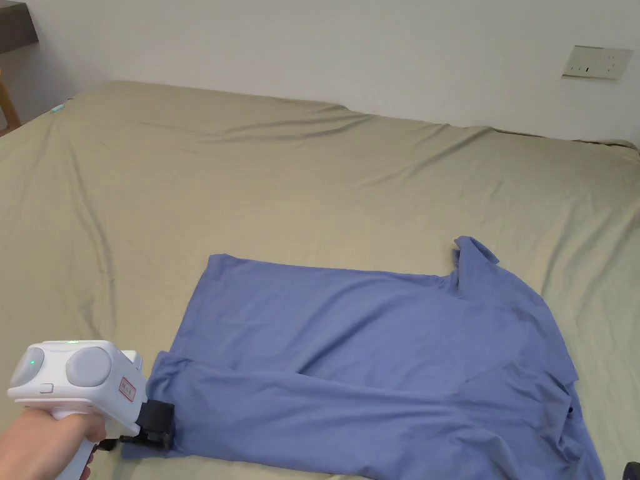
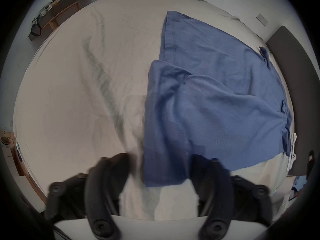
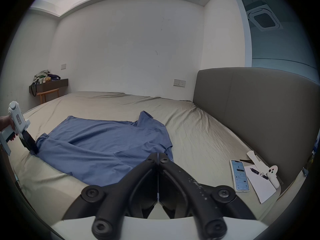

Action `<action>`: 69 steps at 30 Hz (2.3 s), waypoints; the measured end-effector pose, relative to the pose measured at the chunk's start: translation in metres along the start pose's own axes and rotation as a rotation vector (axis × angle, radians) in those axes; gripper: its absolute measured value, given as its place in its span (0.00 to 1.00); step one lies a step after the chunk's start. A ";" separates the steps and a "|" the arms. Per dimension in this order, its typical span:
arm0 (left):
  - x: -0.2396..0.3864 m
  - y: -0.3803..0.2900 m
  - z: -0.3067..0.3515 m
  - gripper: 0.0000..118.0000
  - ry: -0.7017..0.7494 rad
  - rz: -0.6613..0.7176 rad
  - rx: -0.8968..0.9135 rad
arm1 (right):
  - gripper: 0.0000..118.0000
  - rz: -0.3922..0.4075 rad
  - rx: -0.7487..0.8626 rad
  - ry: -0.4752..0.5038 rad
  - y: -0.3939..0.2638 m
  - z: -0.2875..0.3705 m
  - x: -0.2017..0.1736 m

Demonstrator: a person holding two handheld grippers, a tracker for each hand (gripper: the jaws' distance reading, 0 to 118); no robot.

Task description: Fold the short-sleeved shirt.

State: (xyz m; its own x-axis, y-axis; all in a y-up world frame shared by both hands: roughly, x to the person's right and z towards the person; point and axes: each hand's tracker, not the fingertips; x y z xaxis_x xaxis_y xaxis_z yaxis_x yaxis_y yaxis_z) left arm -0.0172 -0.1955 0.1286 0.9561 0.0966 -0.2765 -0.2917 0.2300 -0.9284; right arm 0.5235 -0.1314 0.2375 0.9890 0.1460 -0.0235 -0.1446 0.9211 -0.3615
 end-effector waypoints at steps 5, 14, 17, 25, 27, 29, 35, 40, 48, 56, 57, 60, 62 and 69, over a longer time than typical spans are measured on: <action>0.001 -0.003 0.012 0.02 -0.070 -0.009 0.053 | 0.03 -0.003 -0.015 0.004 -0.003 0.000 -0.001; 0.008 -0.015 0.049 0.02 -0.139 -0.015 0.139 | 0.21 -0.047 -0.154 0.035 -0.002 -0.019 0.018; 0.012 -0.017 0.054 0.02 -0.136 -0.022 0.153 | 1.00 -0.084 -0.327 0.069 -0.005 -0.052 0.035; 0.014 -0.021 0.055 0.02 -0.129 -0.026 0.152 | 0.97 -0.111 -0.613 0.088 -0.038 -0.132 0.060; 0.015 -0.024 0.053 0.02 -0.128 -0.022 0.150 | 0.96 -0.126 -0.653 0.093 -0.047 -0.146 0.060; 0.015 -0.024 0.052 0.02 -0.122 -0.026 0.151 | 0.86 -0.146 -0.717 0.134 -0.053 -0.156 0.058; 0.016 -0.024 0.048 0.02 -0.111 -0.033 0.147 | 0.08 -0.138 -0.650 0.153 -0.042 -0.146 0.056; 0.012 -0.024 0.052 0.02 -0.119 -0.034 0.159 | 0.08 -0.121 -0.637 0.190 -0.019 -0.136 0.058; 0.000 -0.038 0.080 0.02 -0.176 -0.013 0.194 | 0.08 -0.212 -0.535 0.228 0.018 -0.086 0.081; -0.016 -0.090 0.121 0.02 -0.147 -0.047 0.212 | 0.08 -0.185 -0.481 0.217 0.026 0.002 0.091; -0.021 -0.099 0.122 0.02 -0.145 -0.047 0.210 | 0.08 -0.183 -0.481 0.210 0.022 0.013 0.093; -0.030 -0.126 0.117 0.02 -0.143 -0.033 0.178 | 0.08 -0.192 -0.513 0.201 0.004 0.037 0.094; -0.034 -0.140 0.106 0.02 -0.142 -0.026 0.147 | 0.08 -0.190 -0.545 0.191 -0.011 0.042 0.091; -0.034 -0.160 0.061 0.02 -0.115 0.000 0.109 | 0.08 -0.169 -0.641 0.154 -0.067 0.014 0.072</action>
State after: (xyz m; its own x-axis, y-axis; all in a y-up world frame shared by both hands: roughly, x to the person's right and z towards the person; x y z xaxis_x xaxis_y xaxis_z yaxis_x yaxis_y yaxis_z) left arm -0.0045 -0.1763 0.3018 0.9485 0.2056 -0.2408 -0.2992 0.3331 -0.8942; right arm 0.6043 -0.1776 0.2734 0.9964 -0.0776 -0.0335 0.0121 0.5240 -0.8516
